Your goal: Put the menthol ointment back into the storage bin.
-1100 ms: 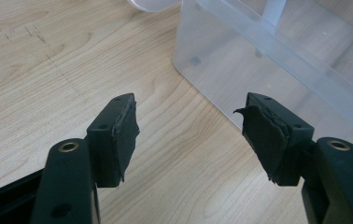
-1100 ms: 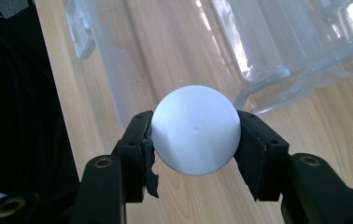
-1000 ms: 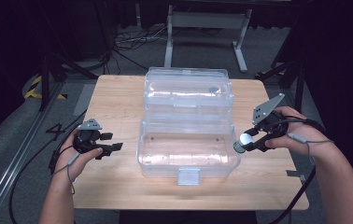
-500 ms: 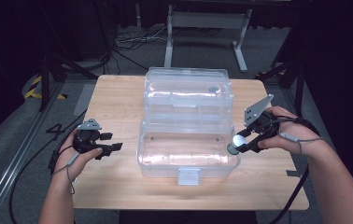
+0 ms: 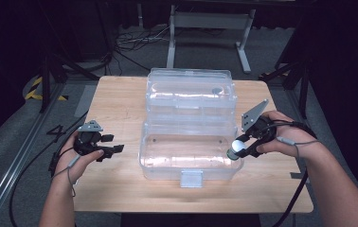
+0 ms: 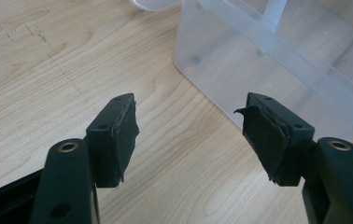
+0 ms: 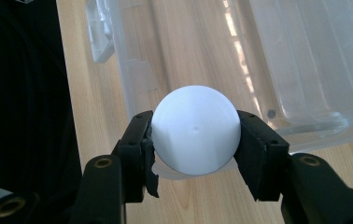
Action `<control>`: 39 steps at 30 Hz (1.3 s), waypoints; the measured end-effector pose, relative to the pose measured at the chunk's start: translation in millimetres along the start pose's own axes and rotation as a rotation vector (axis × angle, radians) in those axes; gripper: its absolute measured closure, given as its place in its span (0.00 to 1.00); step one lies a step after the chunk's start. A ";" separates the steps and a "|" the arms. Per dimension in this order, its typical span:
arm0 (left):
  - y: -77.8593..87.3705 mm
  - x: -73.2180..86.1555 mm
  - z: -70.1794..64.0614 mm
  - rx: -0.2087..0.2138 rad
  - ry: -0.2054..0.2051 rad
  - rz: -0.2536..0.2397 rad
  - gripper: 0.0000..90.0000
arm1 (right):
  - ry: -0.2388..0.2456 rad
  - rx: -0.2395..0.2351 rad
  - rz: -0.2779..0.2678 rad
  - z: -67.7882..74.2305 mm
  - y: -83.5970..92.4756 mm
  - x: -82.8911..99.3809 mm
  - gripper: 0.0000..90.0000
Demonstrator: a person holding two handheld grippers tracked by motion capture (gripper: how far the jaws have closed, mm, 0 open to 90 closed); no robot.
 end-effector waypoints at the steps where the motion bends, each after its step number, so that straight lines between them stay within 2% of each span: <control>1: 0.0 0.0 0.0 0.000 0.001 -0.001 0.40 | 0.003 -0.003 0.006 0.0 -0.8 0.1 0.56; 8: 0.3 0.1 0.5 0.002 -0.002 -0.001 0.40 | 0.012 -0.005 0.031 0.8 -5.7 0.8 0.56; 9: 0.2 0.1 0.5 0.001 -0.001 -0.002 0.40 | 0.028 -0.007 0.032 0.0 -6.8 1.0 0.56; 21: 0.7 0.2 0.6 0.001 -0.001 -0.002 0.40 | 0.057 -0.029 0.060 1.0 -21.4 1.5 0.56; 39: 1.1 0.9 2.3 0.000 0.008 -0.004 0.40 | 0.060 -0.045 0.083 2.1 -39.7 5.6 0.56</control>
Point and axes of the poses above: each handheld gripper's, and its own axes: y roughly backward along the jaws, x roughly out of its underside, z roughly to its left, the point moved 2 cm from there along -y, roughly forward along the jaws, and after that the axes turned 6 degrees about y, right-handed, at the moved point
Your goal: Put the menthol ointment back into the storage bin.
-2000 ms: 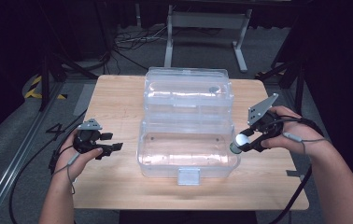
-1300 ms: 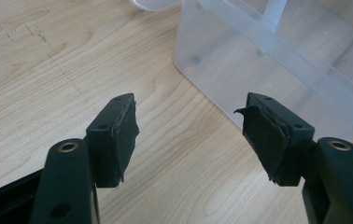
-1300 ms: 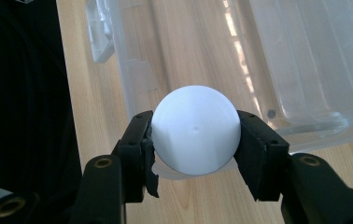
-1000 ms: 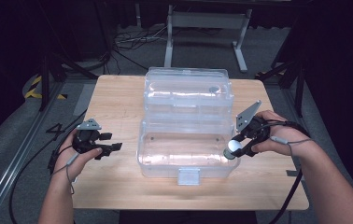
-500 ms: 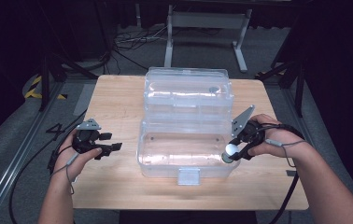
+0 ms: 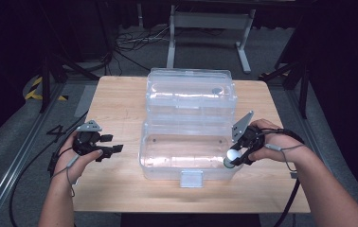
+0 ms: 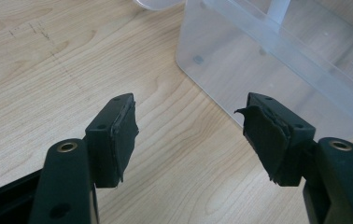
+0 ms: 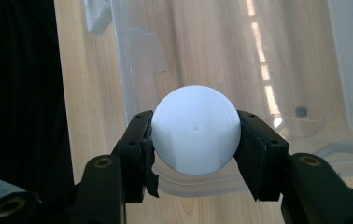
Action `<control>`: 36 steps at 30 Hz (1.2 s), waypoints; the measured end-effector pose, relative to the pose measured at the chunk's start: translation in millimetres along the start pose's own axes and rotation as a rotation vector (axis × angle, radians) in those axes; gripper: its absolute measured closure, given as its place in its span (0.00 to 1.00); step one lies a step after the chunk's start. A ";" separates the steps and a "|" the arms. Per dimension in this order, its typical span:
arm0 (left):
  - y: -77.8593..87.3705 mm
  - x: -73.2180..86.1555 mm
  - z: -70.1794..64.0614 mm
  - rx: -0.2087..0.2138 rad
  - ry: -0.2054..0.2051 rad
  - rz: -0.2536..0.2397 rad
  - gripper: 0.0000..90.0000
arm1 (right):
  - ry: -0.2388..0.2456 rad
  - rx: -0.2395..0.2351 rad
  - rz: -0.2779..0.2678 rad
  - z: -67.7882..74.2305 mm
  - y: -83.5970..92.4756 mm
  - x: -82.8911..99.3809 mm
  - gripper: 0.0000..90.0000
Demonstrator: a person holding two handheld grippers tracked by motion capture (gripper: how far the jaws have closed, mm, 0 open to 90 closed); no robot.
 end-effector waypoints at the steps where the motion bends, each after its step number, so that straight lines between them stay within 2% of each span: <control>1: 0.2 0.0 0.0 0.001 0.000 0.002 0.40 | -0.003 -0.005 0.012 0.0 -2.4 0.2 0.56; 12: 0.2 0.6 1.4 -0.003 0.002 0.003 0.39 | -0.014 -0.018 0.028 0.6 -11.4 0.8 0.56; 14: 0.6 0.5 1.6 -0.005 -0.002 0.003 0.39 | 0.000 -0.017 0.024 -0.5 -13.1 0.9 0.56; 20: 1.1 0.6 1.2 -0.004 0.002 0.000 0.39 | -0.002 -0.026 0.051 0.8 -17.0 -0.9 0.56; 36: 1.1 1.4 2.3 -0.004 0.011 0.004 0.39 | -0.012 -0.041 0.047 -1.0 -20.1 -3.7 0.56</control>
Point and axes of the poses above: each handheld gripper's, and its own axes: y roughly backward along the jaws, x roughly out of its underside, z roughly to its left, the point moved 2 cm from there along -y, roughly forward along the jaws, and after that the axes turned 6 degrees about y, right-handed, at the moved point
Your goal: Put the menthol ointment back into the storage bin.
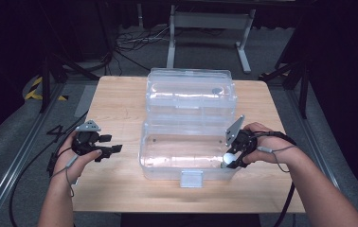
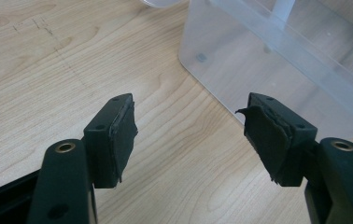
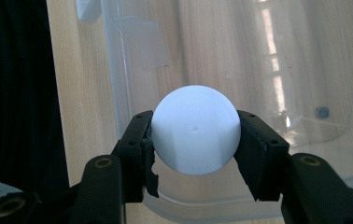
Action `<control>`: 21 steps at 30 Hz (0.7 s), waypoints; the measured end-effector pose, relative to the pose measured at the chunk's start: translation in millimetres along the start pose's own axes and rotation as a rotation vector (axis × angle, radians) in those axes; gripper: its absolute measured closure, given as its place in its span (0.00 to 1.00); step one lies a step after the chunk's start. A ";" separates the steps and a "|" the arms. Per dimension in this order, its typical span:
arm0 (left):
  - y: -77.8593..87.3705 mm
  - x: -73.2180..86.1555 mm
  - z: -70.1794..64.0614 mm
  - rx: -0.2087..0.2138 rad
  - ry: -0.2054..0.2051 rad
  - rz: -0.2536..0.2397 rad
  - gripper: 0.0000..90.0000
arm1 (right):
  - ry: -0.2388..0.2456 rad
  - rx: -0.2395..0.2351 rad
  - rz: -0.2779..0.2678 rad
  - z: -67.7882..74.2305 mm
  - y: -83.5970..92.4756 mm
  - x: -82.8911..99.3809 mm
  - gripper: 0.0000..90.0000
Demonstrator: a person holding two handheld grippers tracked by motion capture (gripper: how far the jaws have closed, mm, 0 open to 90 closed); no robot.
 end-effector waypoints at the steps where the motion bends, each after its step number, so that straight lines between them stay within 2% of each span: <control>1: 0.0 0.0 0.0 0.000 0.000 0.000 0.39 | -0.009 0.001 0.003 0.1 -0.2 -0.3 0.56; 5: 0.2 0.1 0.4 0.000 0.001 0.001 0.39 | 0.004 -0.003 0.009 -2.5 -4.5 -0.7 0.56; 8: 0.1 0.3 0.6 0.001 0.001 0.002 0.39 | -0.008 -0.013 0.019 -2.2 -6.0 -0.9 0.56; 11: 0.1 0.3 0.6 0.000 0.001 0.002 0.38 | 0.006 -0.013 0.009 -3.4 -8.0 -1.2 0.56; 16: 0.3 0.4 0.6 0.000 0.003 0.002 0.38 | -0.006 -0.024 0.026 -3.1 -10.2 -1.3 0.56; 17: 0.3 0.5 0.6 0.000 0.004 0.002 0.38 | 0.007 -0.018 0.018 -4.4 -11.7 -1.4 0.56; 19: 0.4 0.5 0.8 -0.001 0.005 0.002 0.38 | -0.009 -0.024 0.028 -3.7 -13.2 -1.6 0.56; 21: 0.3 0.6 1.4 -0.002 0.002 0.002 0.38 | -0.004 -0.027 0.027 -4.4 -14.4 -1.6 0.56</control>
Point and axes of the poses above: each handheld gripper's, and its own axes: y roughly backward along the jaws, x roughly out of its underside, z roughly to its left, the point moved 2 cm from there along -y, roughly forward along the jaws, and after that the axes turned 6 degrees about y, right-handed, at the moved point
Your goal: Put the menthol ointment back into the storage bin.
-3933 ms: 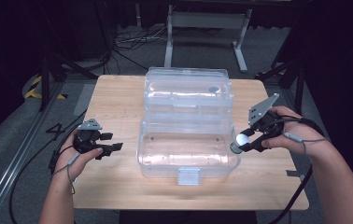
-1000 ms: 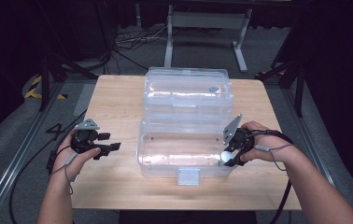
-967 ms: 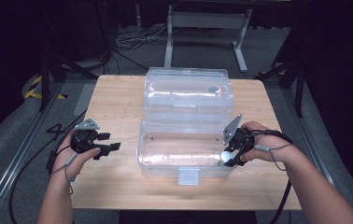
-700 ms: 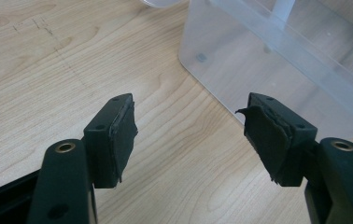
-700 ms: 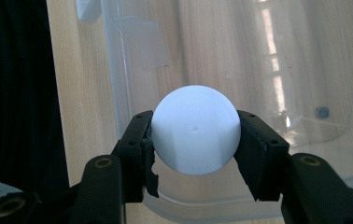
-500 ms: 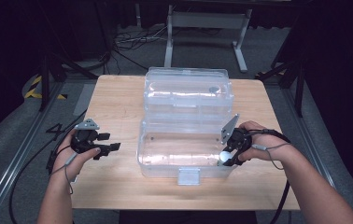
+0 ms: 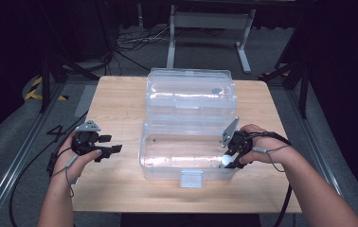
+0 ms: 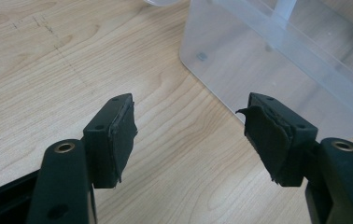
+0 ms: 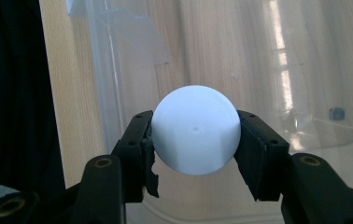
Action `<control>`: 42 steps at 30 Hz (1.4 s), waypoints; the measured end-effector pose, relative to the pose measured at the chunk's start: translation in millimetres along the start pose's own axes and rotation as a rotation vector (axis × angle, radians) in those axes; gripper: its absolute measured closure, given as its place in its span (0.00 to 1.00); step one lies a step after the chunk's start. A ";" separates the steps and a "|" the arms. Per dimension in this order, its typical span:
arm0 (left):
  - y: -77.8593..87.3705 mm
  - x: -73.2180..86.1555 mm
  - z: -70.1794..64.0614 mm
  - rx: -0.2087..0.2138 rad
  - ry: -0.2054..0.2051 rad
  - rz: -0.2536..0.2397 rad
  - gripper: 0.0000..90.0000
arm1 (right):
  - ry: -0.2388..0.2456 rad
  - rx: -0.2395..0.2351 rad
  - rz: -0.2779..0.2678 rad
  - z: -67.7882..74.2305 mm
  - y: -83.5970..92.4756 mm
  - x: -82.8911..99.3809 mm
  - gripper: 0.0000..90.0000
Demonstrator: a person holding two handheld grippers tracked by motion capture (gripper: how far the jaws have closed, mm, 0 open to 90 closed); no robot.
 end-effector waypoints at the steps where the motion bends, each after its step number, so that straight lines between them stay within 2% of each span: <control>1: -0.1 0.2 -0.1 0.002 0.003 0.001 0.38 | 0.000 0.000 0.000 0.0 0.0 0.0 0.56; 15: -0.6 0.6 0.1 0.002 0.007 0.003 0.38 | -0.007 -0.006 0.000 -2.5 -3.5 -0.6 0.56; 19: -0.7 0.5 -0.2 0.002 0.009 0.004 0.38 | -0.016 0.000 0.014 -3.1 -5.9 -0.6 0.56; 20: -0.6 0.5 -0.5 0.004 0.010 0.004 0.38 | -0.024 -0.003 0.032 -2.7 -7.3 -0.5 0.56; 23: -0.3 0.6 -0.1 0.002 0.008 0.004 0.38 | -0.010 -0.003 0.030 -4.7 -10.3 -0.3 0.56; 42: -0.2 0.5 -0.8 0.011 0.004 0.005 0.38 | -0.019 -0.006 0.067 -7.9 -18.8 -0.4 0.56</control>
Point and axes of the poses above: each handheld gripper's, and its own axes: y roughly backward along the jaws, x roughly out of its underside, z roughly to its left, the point moved 2 cm from there along -y, roughly forward along the jaws, and after that the axes turned 6 degrees about y, right-handed, at the moved point
